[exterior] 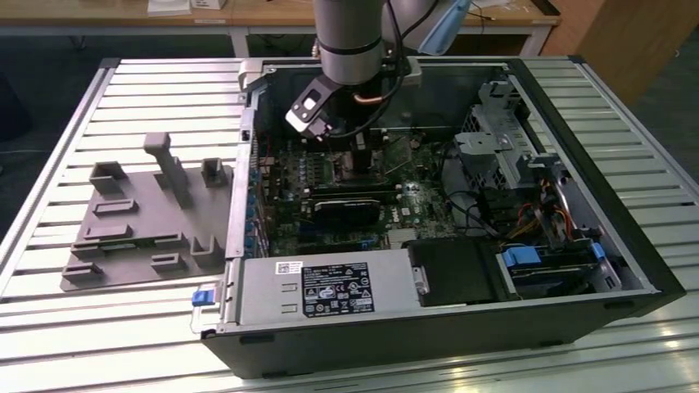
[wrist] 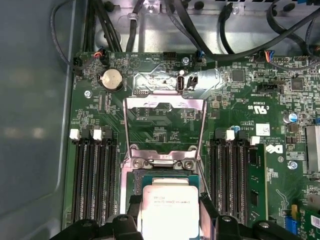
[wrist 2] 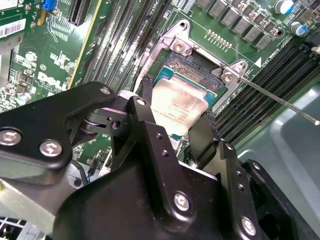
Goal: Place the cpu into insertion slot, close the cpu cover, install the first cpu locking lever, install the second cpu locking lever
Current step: 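Place the cpu into insertion slot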
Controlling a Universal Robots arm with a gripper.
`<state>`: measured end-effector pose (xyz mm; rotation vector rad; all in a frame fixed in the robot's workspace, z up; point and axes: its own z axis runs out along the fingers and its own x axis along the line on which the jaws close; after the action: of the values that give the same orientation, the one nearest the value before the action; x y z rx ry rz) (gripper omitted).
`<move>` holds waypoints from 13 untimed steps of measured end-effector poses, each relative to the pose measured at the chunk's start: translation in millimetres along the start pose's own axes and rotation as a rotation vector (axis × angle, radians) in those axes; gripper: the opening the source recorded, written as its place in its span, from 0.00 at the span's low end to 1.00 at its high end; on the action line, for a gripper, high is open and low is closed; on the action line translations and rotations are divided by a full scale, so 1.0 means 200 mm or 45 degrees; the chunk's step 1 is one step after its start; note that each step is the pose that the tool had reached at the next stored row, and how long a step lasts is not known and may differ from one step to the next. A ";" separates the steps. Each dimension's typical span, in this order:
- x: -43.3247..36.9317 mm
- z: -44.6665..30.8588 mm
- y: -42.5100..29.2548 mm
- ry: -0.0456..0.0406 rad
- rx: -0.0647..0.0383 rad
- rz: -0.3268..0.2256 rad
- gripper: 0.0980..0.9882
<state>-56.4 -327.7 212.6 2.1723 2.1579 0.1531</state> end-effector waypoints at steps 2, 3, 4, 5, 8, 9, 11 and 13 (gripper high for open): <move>0.002 0.008 -0.002 0.000 0.000 0.000 0.49; 0.002 0.012 -0.003 0.000 0.000 0.000 0.49; 0.003 0.016 -0.004 0.000 0.000 0.000 0.49; 0.003 0.021 -0.005 0.000 0.000 0.000 0.49; 0.005 0.034 -0.007 0.000 0.000 0.000 0.49; 0.005 0.038 -0.007 0.000 0.000 0.000 0.49; 0.007 0.046 -0.008 0.000 0.000 0.000 0.49; 0.008 0.053 -0.010 0.000 0.000 0.000 0.49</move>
<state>-57.0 -325.9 202.0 2.1723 2.1578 0.1530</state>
